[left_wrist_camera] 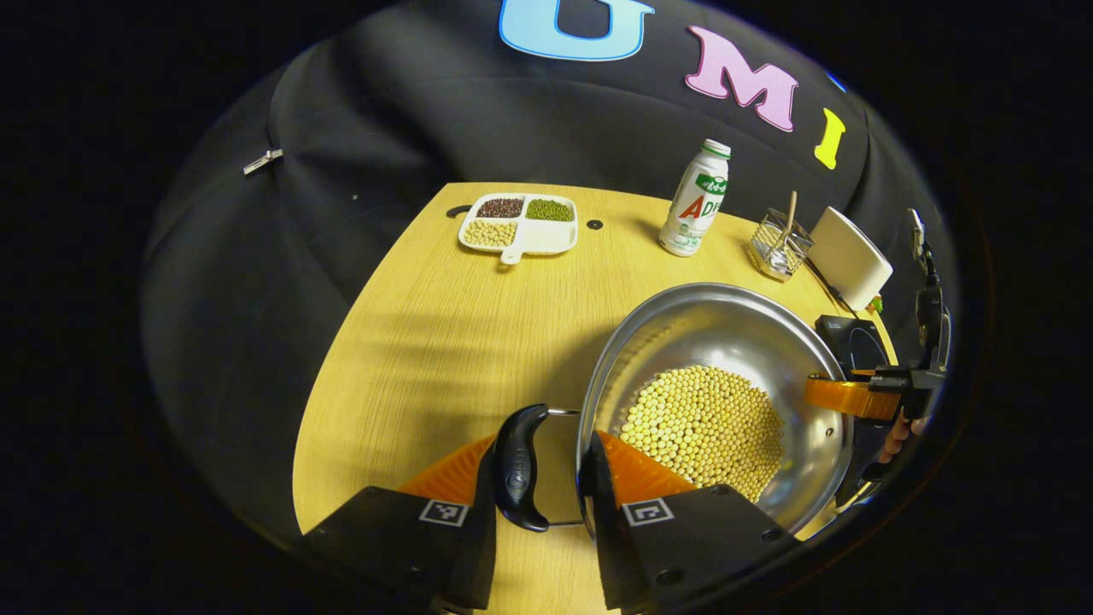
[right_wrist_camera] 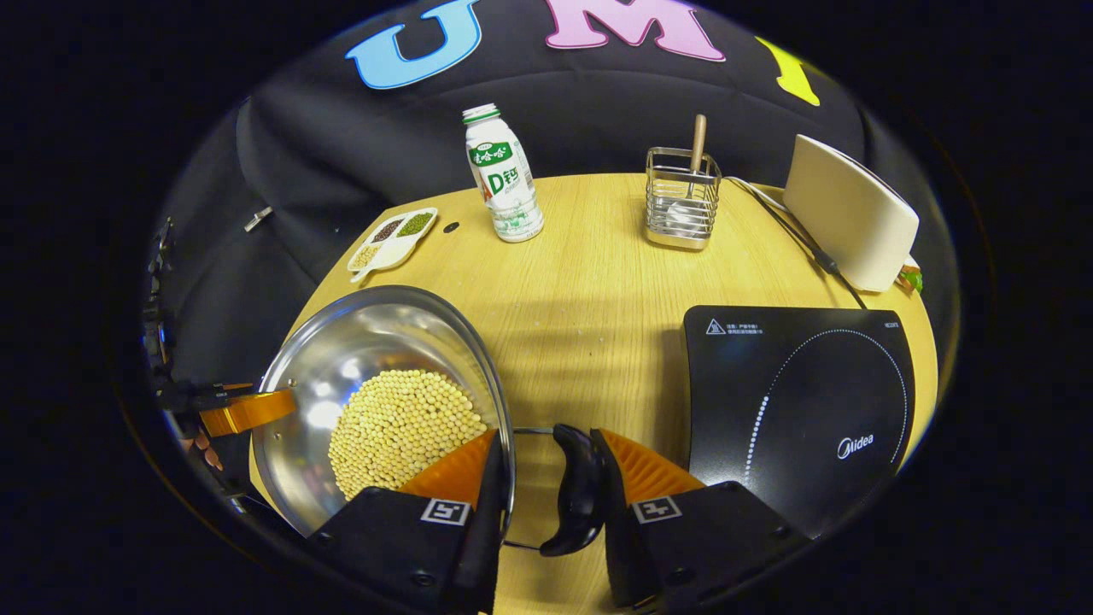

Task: First push the handle of the pot to place it horizontally, then grasp the pot with both hands and set it on the induction cooktop.

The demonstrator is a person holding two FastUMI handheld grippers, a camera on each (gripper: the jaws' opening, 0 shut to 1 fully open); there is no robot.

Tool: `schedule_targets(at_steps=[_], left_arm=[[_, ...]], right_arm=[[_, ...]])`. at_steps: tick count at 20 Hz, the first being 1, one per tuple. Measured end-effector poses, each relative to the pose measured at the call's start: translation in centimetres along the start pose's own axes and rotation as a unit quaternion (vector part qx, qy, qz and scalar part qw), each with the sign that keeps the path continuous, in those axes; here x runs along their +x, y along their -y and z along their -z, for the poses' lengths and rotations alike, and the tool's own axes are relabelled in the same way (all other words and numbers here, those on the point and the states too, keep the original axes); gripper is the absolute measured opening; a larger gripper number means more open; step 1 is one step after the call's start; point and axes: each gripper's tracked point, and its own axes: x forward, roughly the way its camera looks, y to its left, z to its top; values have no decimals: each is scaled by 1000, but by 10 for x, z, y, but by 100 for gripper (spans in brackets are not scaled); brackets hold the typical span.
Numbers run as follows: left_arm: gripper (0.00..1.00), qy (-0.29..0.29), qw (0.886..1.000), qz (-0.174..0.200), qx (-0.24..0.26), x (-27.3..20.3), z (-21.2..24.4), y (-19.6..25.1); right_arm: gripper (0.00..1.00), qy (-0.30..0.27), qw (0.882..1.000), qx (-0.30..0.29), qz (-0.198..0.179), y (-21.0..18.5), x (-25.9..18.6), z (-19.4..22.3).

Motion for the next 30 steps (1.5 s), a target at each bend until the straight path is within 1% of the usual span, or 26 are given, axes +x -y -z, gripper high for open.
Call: schedule_targets(at_steps=[3,4,5,6,7,8,10,14,16,17,18,23,27,30], left_arm=[[51,10,1000,-4,7,-20,-11,9],[51,12,1000,-4,9,-25,-15,15],[51,15,1000,-4,11,-29,-18,21],[51,16,1000,-3,15,-33,-21,30],[51,19,1000,-3,17,-36,-24,39],[51,21,1000,0,20,-38,-26,49],[51,21,999,7,24,-42,-29,72],[51,23,999,22,29,-42,-34,126],[51,22,999,30,35,-40,-35,156],[51,21,998,33,41,-38,-36,171],[51,19,998,36,46,-36,-36,186],[51,15,995,64,70,-23,-40,261],[51,10,993,85,81,-12,-42,307],[51,9,991,91,93,-7,-44,334]], right_arm=[[54,9,1000,0,-4,5,-18,-12],[50,10,1000,2,-5,8,-25,-15],[50,12,1000,5,-6,13,-32,-18],[54,15,1000,6,-7,19,-37,-20],[50,18,1000,7,-6,26,-44,-23],[54,21,1000,9,-4,35,-50,-24],[54,25,1000,17,1,54,-62,-27],[53,32,999,16,18,105,-86,-32],[53,29,999,26,21,134,-96,-32],[50,28,999,31,23,149,-101,-31],[54,28,999,34,28,165,-104,-31],[54,33,997,52,52,245,-127,-30],[54,35,995,56,72,290,-142,-30],[53,34,994,67,78,316,-147,-28]])
